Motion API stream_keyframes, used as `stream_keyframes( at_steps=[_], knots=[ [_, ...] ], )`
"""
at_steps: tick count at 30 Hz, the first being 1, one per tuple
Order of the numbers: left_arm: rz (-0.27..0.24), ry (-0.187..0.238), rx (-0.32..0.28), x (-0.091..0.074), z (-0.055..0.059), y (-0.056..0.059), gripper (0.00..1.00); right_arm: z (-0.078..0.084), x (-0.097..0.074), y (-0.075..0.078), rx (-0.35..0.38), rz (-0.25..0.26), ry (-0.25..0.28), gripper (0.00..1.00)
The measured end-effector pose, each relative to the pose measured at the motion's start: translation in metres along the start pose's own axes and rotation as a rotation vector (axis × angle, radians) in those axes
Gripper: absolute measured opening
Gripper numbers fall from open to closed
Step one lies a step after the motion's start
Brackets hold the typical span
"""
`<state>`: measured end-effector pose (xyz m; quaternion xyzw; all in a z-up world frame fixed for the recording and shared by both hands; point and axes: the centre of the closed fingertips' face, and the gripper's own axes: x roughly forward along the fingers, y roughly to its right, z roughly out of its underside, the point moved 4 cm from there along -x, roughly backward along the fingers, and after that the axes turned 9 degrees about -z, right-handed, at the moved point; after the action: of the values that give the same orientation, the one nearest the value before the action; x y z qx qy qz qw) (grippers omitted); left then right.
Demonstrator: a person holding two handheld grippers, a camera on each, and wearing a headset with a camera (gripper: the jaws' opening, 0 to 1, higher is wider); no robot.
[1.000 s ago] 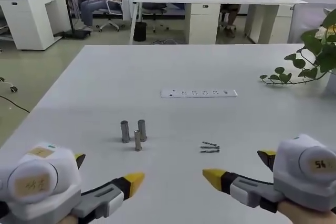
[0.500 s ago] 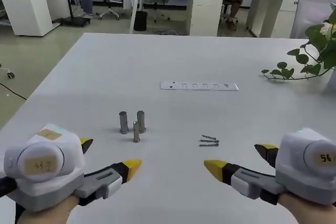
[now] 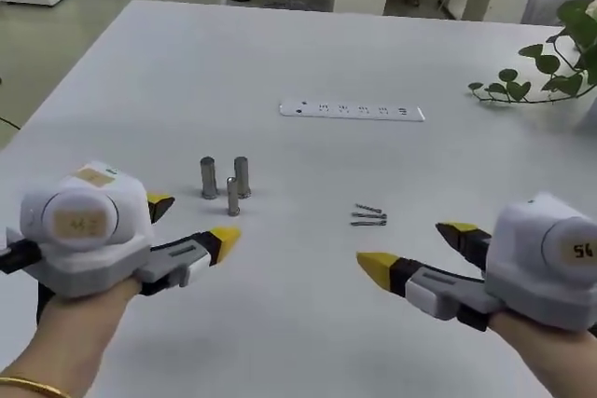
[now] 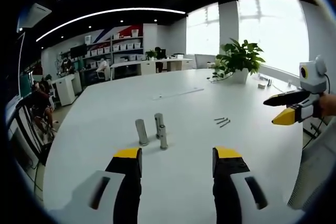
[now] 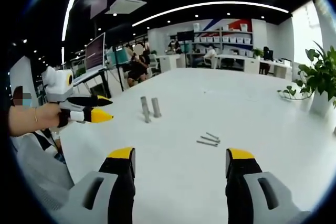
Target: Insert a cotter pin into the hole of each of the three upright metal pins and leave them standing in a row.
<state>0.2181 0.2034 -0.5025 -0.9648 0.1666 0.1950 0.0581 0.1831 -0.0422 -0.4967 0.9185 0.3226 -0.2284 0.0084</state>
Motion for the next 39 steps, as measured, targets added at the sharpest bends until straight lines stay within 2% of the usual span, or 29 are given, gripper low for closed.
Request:
stream_keyframes(
  at_steps=[5,9,18,22,32,35,39],
  knots=[
    [0.017,-0.018,0.028,0.020,0.004,-0.001,0.46,0.004,0.005,0.005,0.010,-0.003,-0.006,0.64],
    [0.022,-0.022,0.028,0.037,0.005,-0.002,0.41,0.005,0.009,0.009,0.026,0.002,-0.003,0.62],
    [0.046,-0.009,0.057,0.069,0.007,-0.003,0.33,0.006,0.023,0.013,0.037,-0.013,-0.009,0.58],
    [0.051,-0.030,0.072,0.082,0.012,-0.006,0.32,0.007,0.026,0.014,0.044,-0.016,-0.011,0.57],
    [0.063,-0.017,0.067,0.103,0.015,-0.010,0.25,0.012,0.030,0.023,0.080,0.007,-0.010,0.57],
    [0.082,-0.013,0.081,0.106,0.016,-0.007,0.13,0.014,0.029,0.024,0.081,0.010,-0.016,0.57],
    [0.077,-0.012,0.090,0.108,0.017,-0.008,0.11,0.017,0.029,0.025,0.087,0.017,-0.018,0.57]
  ],
)
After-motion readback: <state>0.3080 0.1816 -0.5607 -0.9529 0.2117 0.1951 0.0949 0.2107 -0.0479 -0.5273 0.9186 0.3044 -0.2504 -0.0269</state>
